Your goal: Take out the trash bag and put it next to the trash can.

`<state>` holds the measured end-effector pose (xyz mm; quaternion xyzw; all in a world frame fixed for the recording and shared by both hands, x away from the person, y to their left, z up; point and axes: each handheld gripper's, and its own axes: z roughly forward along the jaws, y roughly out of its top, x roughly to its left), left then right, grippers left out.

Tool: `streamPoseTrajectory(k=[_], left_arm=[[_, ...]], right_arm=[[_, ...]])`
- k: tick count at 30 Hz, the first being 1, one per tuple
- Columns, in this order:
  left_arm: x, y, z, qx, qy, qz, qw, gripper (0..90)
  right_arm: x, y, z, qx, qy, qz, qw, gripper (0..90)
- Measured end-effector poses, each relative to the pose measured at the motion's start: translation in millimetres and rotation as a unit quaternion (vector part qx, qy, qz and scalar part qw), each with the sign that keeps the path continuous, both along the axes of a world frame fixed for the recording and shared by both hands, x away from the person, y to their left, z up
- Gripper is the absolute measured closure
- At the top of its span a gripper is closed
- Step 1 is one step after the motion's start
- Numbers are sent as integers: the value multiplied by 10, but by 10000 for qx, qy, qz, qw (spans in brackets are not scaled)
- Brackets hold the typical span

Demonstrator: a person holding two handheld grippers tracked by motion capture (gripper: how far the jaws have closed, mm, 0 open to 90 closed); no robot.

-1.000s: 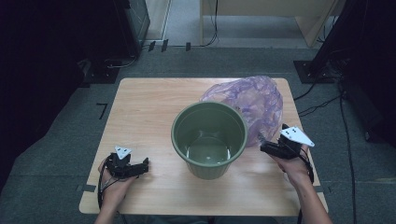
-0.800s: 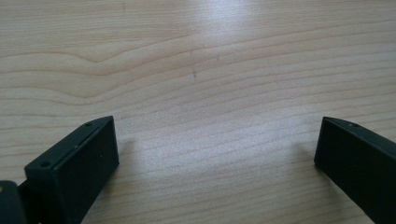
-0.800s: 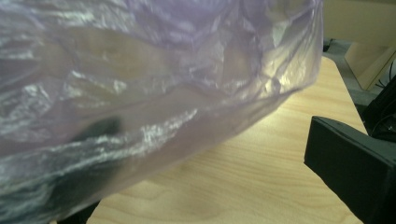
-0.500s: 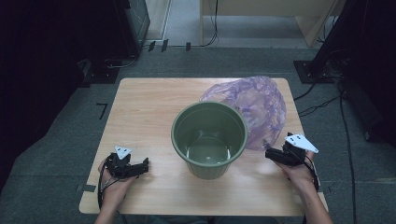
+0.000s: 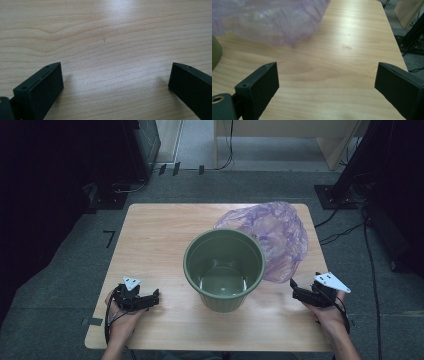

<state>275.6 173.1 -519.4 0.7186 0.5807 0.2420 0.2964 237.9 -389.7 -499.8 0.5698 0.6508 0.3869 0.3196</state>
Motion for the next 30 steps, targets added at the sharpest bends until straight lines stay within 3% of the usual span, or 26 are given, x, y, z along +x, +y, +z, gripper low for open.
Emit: streamPoseTrajectory(k=[10,30], left_arm=[[0,0,0,1,0,-2,10000,0],[0,0,0,1,0,0,10000,0]], right_arm=[[-166,-135,-69,38,185,-107,9998,51],[-462,-335,-198,-120,633,-334,9974,56]])
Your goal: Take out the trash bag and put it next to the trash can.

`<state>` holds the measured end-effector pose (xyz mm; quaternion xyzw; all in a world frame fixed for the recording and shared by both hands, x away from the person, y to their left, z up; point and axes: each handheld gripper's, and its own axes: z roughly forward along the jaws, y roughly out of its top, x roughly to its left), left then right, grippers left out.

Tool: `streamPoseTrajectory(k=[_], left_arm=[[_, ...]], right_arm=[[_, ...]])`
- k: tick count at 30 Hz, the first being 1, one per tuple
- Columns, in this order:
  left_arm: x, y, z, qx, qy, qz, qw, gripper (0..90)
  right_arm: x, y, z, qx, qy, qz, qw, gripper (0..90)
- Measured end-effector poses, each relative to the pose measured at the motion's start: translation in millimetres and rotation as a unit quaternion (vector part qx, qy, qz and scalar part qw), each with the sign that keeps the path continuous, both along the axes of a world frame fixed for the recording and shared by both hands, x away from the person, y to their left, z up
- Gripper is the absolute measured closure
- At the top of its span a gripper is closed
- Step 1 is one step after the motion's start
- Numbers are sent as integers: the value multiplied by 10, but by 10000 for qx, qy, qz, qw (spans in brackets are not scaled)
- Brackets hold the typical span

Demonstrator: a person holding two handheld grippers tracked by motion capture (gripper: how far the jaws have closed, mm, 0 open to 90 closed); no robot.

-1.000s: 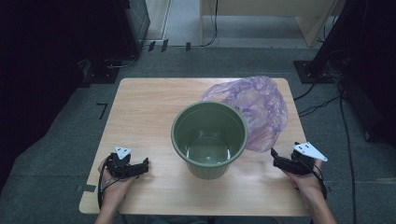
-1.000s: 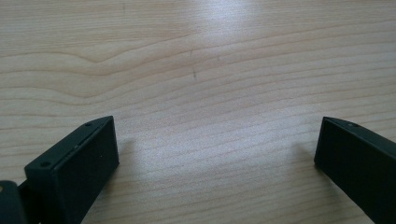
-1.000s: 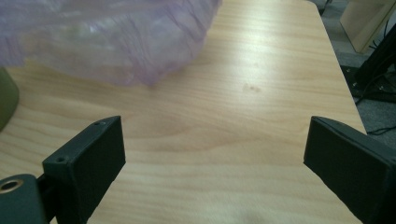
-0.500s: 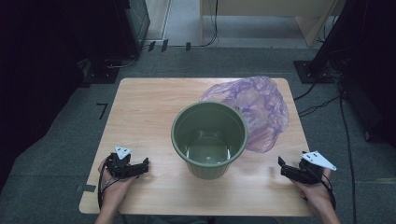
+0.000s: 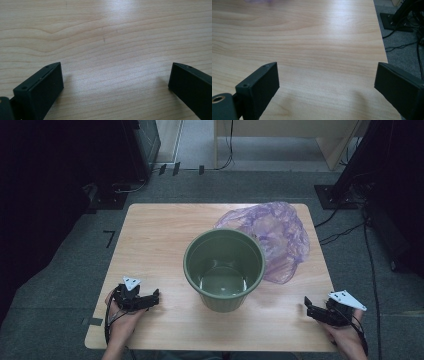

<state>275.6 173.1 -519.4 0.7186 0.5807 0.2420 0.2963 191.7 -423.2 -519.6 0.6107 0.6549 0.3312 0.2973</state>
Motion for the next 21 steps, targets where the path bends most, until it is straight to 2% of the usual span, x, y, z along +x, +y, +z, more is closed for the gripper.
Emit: streamPoseTrajectory(k=[5,13,21], left_arm=[[0,0,0,-1,-2,2,10000,0],[0,0,0,-1,-3,3,10000,0],[0,0,0,0,-2,2,10000,0]], right_arm=[[-34,-49,-13,58,191,-146,9997,62],[-85,-85,-34,184,425,-124,9989,66],[-97,-93,-35,247,385,-140,9989,67]])
